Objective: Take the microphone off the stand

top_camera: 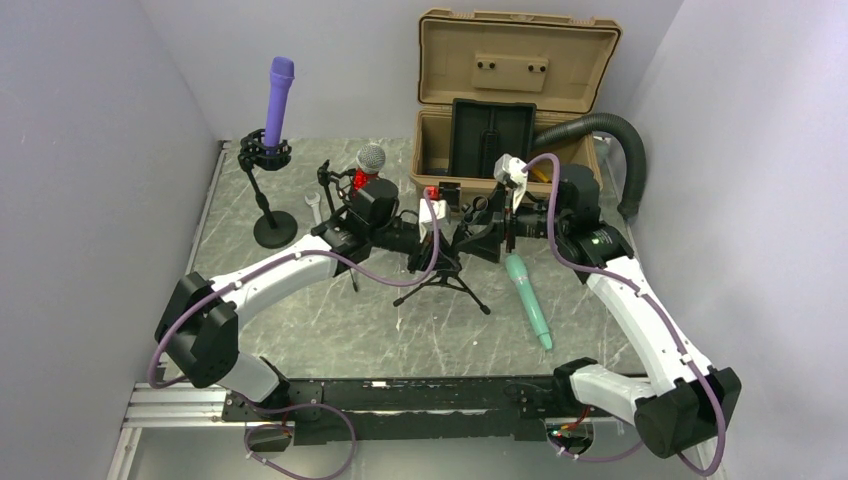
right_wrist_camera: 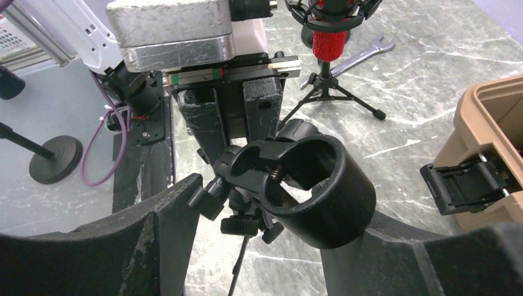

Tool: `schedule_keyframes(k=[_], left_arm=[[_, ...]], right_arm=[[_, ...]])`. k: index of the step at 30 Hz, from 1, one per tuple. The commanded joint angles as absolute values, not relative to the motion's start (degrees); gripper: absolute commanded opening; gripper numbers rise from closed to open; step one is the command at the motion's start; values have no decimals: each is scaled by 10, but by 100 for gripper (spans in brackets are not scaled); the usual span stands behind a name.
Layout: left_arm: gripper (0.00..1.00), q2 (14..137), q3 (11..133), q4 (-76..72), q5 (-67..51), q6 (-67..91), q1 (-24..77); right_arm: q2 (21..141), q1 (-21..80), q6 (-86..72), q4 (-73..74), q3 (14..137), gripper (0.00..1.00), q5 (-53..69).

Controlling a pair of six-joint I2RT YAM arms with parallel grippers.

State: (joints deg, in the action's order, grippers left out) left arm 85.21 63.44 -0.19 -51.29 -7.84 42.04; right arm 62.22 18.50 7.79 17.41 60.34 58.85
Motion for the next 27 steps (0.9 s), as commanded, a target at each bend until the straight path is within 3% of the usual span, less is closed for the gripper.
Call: schedule_keyframes(k=[1, 17, 24, 27], left_arm=[[0, 840, 659, -43, -499, -73, 428], [0, 865, 683, -25, -475, -77, 439], [0, 862, 673, -24, -481, -91, 440], [0, 854, 657, -31, -496, -106, 440]], right_arm=[[626, 185, 58, 115, 593, 66, 609], [647, 207, 61, 97, 563, 47, 590], [643, 208, 74, 106, 560, 24, 573], [636, 206, 79, 108, 555, 3, 557]])
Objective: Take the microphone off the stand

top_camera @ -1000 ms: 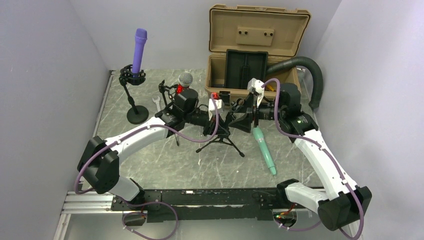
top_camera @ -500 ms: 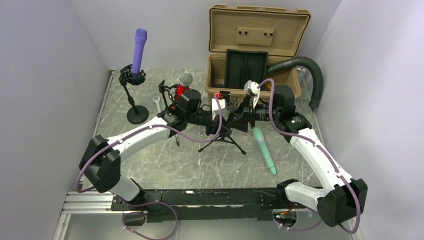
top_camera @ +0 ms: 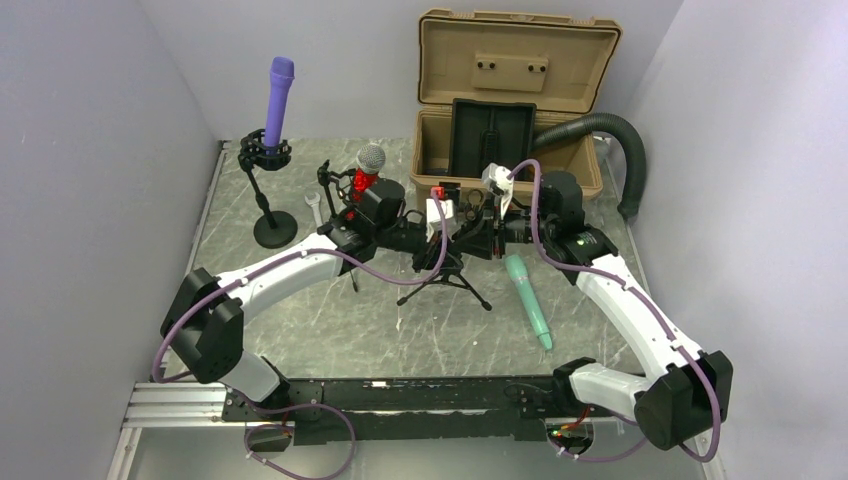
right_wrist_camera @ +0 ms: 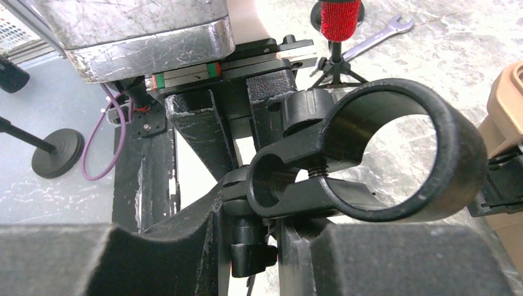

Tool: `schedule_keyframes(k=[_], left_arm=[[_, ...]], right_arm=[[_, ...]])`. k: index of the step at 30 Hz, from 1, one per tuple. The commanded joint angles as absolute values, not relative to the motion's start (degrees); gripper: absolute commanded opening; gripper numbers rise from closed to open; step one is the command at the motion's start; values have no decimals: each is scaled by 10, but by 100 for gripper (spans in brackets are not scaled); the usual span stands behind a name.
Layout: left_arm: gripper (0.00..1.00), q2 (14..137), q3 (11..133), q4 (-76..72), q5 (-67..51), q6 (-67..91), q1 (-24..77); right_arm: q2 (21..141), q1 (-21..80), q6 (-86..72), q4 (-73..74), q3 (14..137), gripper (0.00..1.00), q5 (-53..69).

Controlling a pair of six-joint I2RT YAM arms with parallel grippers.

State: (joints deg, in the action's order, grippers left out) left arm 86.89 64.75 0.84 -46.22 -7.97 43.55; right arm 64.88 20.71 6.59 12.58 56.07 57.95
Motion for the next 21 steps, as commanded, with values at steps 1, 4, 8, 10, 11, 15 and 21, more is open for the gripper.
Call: schedule_keyframes(k=[1, 4, 8, 10, 11, 15, 21], left_arm=[[0, 850, 649, -35, -503, -115, 439], [0, 839, 625, -48, -521, -133, 437], [6, 834, 609, -44, -535, -153, 433], [13, 833, 605, -40, -539, -160, 428], [16, 833, 602, -40, -542, -163, 426], [37, 831, 589, -55, -545, -153, 414], [58, 826, 577, -54, -541, -155, 403]], right_arm=[[633, 206, 80, 107, 553, 0, 553], [628, 205, 79, 104, 548, 0, 548], [635, 205, 81, 106, 554, 0, 549], [638, 204, 86, 109, 560, 0, 546], [640, 205, 87, 112, 563, 0, 544], [644, 207, 90, 111, 571, 0, 537], [659, 215, 97, 113, 587, 0, 524]])
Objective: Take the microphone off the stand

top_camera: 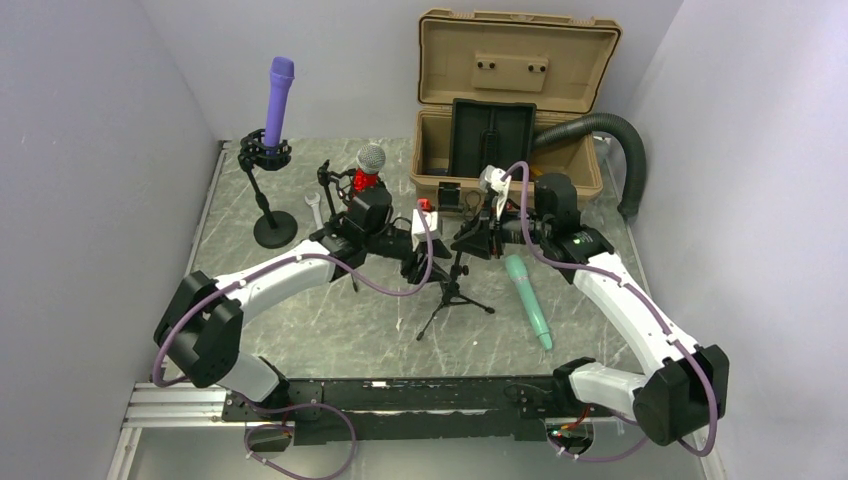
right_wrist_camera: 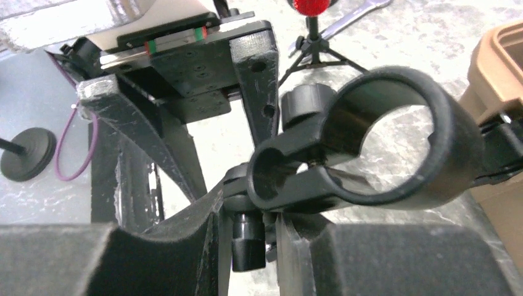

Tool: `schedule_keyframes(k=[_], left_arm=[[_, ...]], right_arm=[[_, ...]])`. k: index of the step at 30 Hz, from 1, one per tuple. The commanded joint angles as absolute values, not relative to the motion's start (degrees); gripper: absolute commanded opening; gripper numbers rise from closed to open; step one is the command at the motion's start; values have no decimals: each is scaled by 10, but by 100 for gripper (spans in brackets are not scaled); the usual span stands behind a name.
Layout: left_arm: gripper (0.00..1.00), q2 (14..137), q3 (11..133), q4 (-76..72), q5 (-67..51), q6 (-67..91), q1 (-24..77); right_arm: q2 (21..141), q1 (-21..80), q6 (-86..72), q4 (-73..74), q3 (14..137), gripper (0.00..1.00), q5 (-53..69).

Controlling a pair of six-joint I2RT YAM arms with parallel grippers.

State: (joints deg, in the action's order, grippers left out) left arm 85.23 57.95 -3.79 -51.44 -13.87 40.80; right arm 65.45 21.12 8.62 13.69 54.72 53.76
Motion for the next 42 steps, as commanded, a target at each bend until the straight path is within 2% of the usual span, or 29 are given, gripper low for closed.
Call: schedule_keyframes(k=[1, 4, 10, 19, 21, 24, 27, 32, 38, 40, 42], left_arm=[[62, 822, 575, -51, -540, -159, 401], [67, 812, 568, -40, -536, -170, 393], [69, 796, 550, -22, -530, -195, 381], [72, 802, 529, -1, -527, -238, 379], [73, 799, 526, 16, -524, -246, 379], [73, 792, 517, 19, -519, -256, 378], [74, 789, 514, 28, -515, -265, 377], [74, 785, 514, 37, -513, -271, 378], [74, 783, 509, 27, -515, -266, 378], [74, 784, 510, 28, -515, -267, 377], [74, 784, 511, 32, -515, -269, 377]], right_arm=[[663, 217, 98, 112, 591, 0, 520], [675, 224, 104, 109, 601, 0, 505], [694, 238, 122, 107, 600, 0, 487], [674, 299, 215, 87, 504, 0, 364], [672, 300, 220, 71, 479, 7, 353], [673, 300, 217, 41, 446, 29, 352], [680, 299, 215, 26, 430, 47, 350], [692, 299, 224, 27, 426, 58, 345], [700, 300, 223, 20, 426, 55, 347], [710, 300, 223, 21, 431, 51, 351], [719, 300, 225, 24, 435, 41, 356]])
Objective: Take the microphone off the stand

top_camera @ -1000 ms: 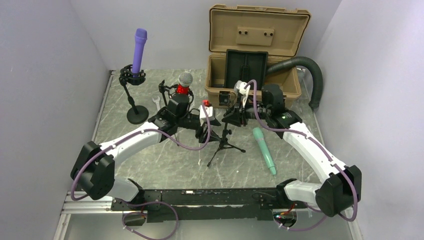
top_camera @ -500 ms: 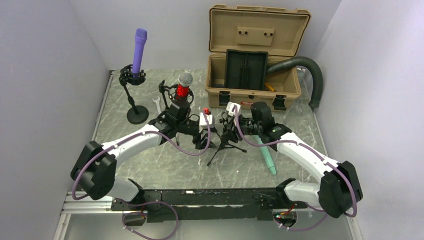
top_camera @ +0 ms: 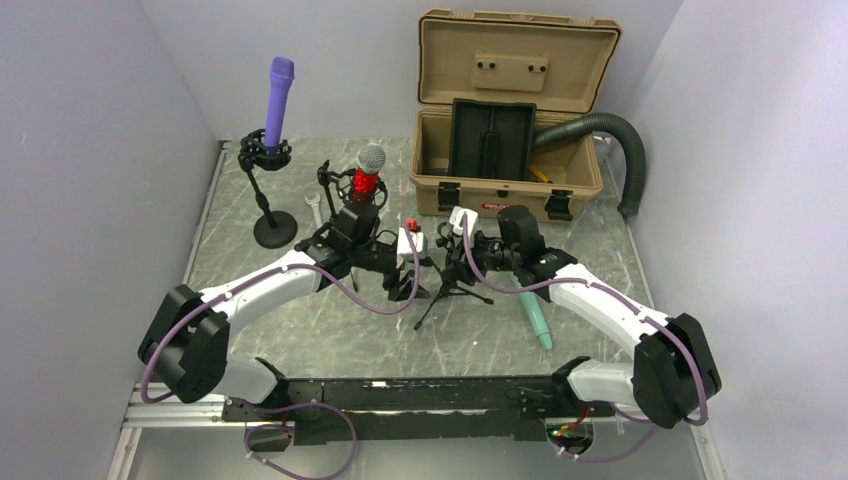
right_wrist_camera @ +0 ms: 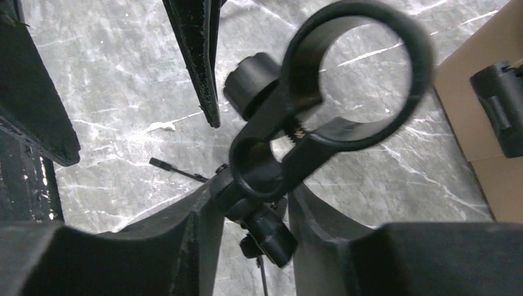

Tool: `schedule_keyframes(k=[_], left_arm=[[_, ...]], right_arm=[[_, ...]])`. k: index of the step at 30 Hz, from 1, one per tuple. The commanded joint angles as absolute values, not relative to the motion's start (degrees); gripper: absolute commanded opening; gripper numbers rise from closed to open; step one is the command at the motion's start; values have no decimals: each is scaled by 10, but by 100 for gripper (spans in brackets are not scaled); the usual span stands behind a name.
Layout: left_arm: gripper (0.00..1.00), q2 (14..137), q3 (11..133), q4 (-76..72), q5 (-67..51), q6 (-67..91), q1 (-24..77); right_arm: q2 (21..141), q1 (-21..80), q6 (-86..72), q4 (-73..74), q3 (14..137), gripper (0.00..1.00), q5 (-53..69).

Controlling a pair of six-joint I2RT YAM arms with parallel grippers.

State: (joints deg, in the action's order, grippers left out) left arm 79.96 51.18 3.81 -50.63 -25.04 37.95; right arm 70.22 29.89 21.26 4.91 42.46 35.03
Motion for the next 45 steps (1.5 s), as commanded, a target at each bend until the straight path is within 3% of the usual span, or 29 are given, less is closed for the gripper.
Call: schedule_keyframes(k=[1, 11, 23, 41, 45], left_arm=[[74, 783, 511, 34, -515, -271, 377], [74, 764, 507, 65, -525, -302, 371], [73, 733, 508, 158, -550, -363, 342], [77, 675, 495, 206, -543, -396, 340], [78, 668, 492, 208, -543, -395, 341]], right_arm=[[723, 300, 226, 24, 437, 36, 358], [753, 300, 221, 10, 455, 0, 361], [858, 300, 189, -109, 543, 0, 294], [1003, 289, 157, -95, 683, 0, 223], [1007, 290, 159, -91, 688, 0, 260]])
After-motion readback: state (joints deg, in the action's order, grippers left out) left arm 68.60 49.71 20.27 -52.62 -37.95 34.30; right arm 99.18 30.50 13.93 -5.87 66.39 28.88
